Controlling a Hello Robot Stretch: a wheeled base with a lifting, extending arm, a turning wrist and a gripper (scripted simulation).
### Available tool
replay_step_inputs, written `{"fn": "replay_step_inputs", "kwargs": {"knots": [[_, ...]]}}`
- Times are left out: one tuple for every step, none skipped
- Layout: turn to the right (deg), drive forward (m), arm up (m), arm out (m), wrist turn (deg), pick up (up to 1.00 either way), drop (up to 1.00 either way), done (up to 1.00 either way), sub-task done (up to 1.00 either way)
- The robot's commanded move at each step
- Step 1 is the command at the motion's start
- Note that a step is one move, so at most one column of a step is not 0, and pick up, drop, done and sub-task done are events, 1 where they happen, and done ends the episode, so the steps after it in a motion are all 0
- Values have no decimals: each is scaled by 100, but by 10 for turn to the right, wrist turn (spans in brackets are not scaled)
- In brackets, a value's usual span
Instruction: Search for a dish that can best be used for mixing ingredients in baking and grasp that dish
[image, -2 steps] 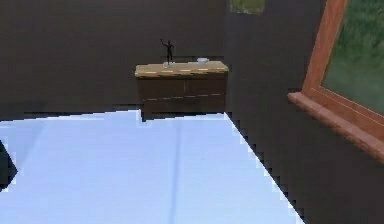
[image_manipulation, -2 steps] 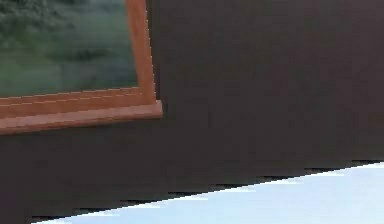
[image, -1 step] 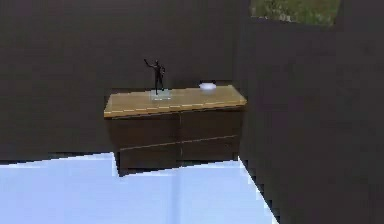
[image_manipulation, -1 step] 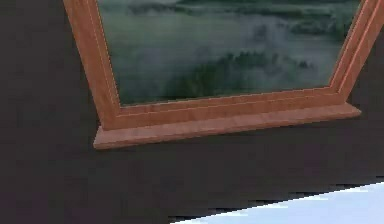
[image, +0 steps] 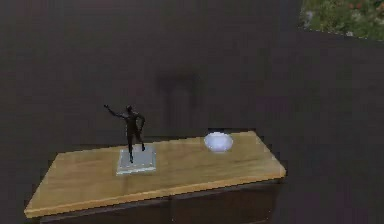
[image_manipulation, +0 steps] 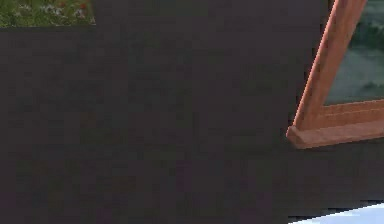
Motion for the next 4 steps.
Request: {"fn": "replay_step_inputs", "kwargs": {"knots": [[-450, 0, 0, 0, 0, 0, 0, 0, 0], [-300, 0, 0, 0, 0, 0, 0, 0, 0], [450, 0, 0, 0, 0, 0, 0, 0, 0], [180, 0, 0, 0, 0, 0, 0, 0, 0]]}}
